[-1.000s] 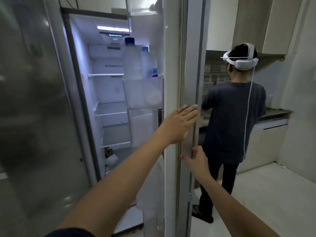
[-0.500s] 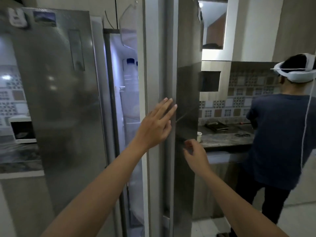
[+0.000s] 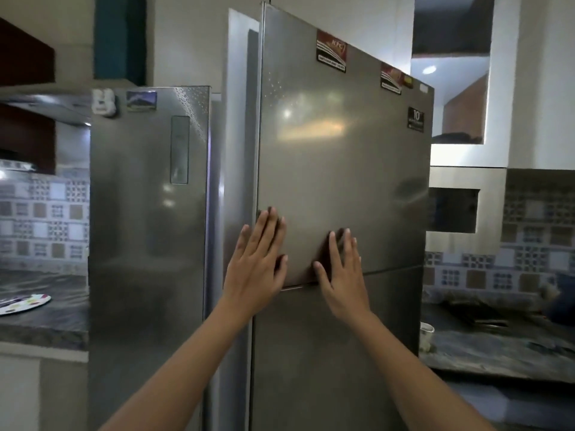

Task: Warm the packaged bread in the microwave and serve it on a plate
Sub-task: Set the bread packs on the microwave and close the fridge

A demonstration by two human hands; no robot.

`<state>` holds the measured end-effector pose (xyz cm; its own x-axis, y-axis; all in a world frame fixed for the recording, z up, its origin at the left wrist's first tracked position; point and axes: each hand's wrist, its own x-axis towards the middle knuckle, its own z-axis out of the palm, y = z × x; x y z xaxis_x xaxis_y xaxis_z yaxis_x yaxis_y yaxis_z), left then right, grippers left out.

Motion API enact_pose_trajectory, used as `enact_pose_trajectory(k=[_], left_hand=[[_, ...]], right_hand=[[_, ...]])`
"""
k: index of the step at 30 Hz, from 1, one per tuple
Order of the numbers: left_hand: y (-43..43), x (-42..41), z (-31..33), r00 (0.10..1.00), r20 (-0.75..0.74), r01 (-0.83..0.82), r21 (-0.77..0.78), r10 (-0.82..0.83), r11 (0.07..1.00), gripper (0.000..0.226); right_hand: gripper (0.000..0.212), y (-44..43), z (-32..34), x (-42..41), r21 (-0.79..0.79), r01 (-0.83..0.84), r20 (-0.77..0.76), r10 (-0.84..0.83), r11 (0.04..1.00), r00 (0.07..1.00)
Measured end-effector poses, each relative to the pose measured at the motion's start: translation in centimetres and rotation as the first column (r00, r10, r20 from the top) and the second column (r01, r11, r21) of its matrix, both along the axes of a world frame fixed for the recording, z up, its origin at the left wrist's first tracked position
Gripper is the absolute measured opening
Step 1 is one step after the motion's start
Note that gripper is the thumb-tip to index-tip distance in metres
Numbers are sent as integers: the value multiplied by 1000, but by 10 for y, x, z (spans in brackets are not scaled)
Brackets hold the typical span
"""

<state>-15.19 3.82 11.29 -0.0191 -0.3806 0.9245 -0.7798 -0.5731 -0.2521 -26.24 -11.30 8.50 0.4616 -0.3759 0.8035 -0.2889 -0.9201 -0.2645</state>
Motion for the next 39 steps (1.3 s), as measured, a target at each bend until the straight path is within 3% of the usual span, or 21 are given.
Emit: enact_pose_trajectory(k=[6,12,26,34,39], left_hand=[[-23,44,-4,998,-61,-32,-67,28,997,70],[-51,89,-5,983,-181,5,-69,-18,998,70],[-121,180,-25,906,-416,141,119,-79,983,69],[-130,188,-28,902,-418,160,91,-108,983,69],[-120,178,-23,879,-472,151,156,-60,976,72]], right_hand=[[69,-31,-1,44,-133,28,-4,-29,991,1000],[65,-54,1,90,-227,144,95,-126,963,988],[70,-95,-1,157,-247,314,44,-313,917,949],[72,-95,-2,157,-274,341,9,-352,899,936],[68,-87,-1,147,-241,314,-61,-337,918,940]])
